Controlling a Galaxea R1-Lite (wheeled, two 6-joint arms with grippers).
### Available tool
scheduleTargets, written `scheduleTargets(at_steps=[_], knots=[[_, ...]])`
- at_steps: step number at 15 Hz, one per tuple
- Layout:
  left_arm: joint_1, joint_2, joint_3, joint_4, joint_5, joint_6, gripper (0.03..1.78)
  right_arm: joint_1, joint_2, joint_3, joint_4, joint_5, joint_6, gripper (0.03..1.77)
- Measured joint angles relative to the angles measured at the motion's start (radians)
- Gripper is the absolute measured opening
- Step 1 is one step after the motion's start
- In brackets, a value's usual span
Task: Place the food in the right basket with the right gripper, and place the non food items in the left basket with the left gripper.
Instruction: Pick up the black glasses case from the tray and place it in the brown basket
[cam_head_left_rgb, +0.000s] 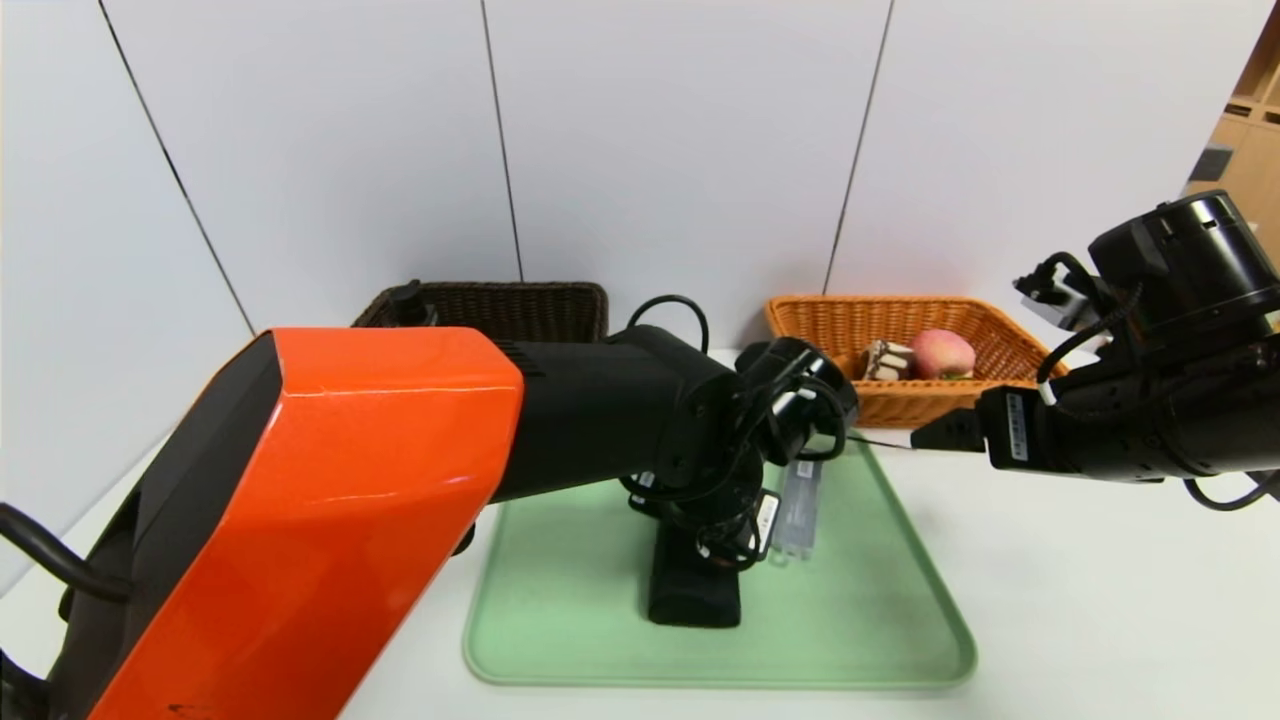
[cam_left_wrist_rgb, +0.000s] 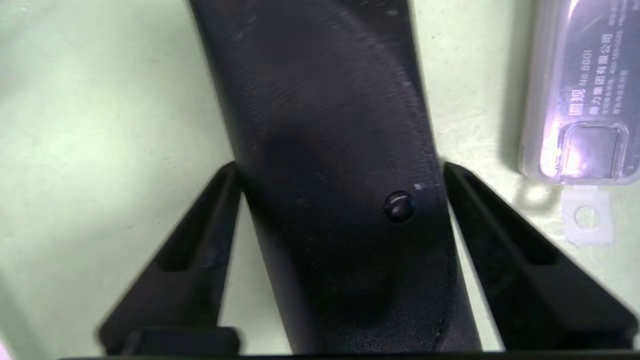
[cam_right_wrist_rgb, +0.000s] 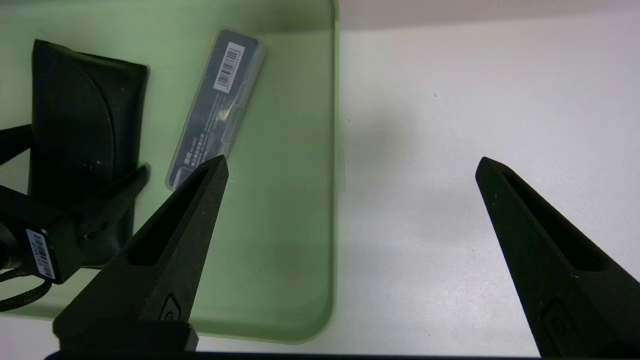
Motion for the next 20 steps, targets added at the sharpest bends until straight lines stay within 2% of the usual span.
scheduleTargets(at_steps=[3, 5, 9, 12, 16, 20], knots=[[0.007, 0.002, 0.000, 0.001, 0.000, -0.002, 0.93, 0.000, 0.000, -0.006, 0.000, 0.000, -0.001, 1.71], [0.007, -0.008, 0.000, 0.001, -0.002, 0.001, 0.80, 0.001, 0.001, -0.040, 0.005, 0.005, 0.014, 1.71], [0.006, -0.076, 0.000, 0.008, -0.015, 0.004, 0.59, 0.025, 0.026, -0.205, 0.101, 0.011, 0.132, 1.71], [0.007, -0.175, 0.000, 0.009, -0.018, 0.007, 0.57, 0.068, 0.079, -0.397, 0.246, 0.027, 0.261, 1.71], [0.048, -0.330, 0.000, 0.010, -0.016, 0.027, 0.54, 0.137, 0.209, -0.627, 0.468, 0.096, 0.438, 1.71], [0.181, -0.456, 0.000, -0.022, -0.012, 0.130, 0.52, 0.161, 0.347, -0.741, 0.592, 0.105, 0.504, 1.71]])
